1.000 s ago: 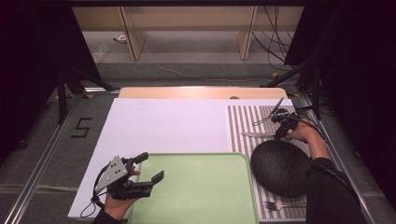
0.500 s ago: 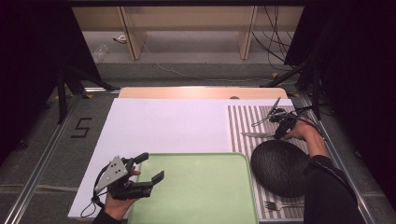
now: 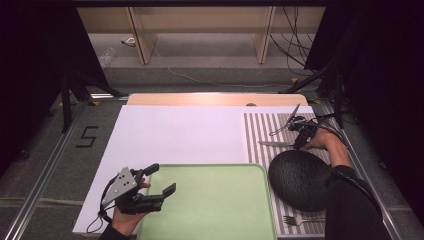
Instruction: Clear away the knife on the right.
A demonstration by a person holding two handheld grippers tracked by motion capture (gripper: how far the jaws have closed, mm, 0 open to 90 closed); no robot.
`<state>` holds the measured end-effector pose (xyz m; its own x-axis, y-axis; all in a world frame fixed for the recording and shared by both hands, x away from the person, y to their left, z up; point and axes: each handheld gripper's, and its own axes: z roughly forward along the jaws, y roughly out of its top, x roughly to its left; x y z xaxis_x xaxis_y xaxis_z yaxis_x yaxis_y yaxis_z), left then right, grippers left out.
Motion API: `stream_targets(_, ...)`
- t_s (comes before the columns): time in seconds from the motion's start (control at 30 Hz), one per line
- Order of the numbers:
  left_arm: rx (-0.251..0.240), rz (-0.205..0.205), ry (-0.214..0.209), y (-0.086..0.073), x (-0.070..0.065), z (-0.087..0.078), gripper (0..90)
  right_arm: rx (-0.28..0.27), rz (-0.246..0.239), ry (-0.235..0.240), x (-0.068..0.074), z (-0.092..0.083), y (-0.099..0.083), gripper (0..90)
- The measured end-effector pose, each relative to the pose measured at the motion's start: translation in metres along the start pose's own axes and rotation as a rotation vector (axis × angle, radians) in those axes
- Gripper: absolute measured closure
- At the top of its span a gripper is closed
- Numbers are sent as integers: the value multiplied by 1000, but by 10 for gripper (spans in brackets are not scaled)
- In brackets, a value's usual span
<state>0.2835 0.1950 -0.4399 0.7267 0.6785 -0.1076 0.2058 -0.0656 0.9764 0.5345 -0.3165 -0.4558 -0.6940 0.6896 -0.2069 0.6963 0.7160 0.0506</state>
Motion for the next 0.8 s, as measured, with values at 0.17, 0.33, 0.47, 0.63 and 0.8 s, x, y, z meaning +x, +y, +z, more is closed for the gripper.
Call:
stream_targets(0.17,-1,-1,0,0,0,0,163,1,-5,18,0,0,0,633)
stream_targets(0.33,-2,-1,2,0,0,-1,163,8,-23,19,2,0,2,665)
stream_targets(0.47,-4,0,2,1,0,-1,163,19,-41,22,3,0,3,702)
stream_targets(0.63,-3,0,2,0,0,-1,163,20,-50,35,4,-1,3,748)
stream_targets(0.8,-2,2,3,0,0,-1,163,15,-63,38,6,-1,3,789)
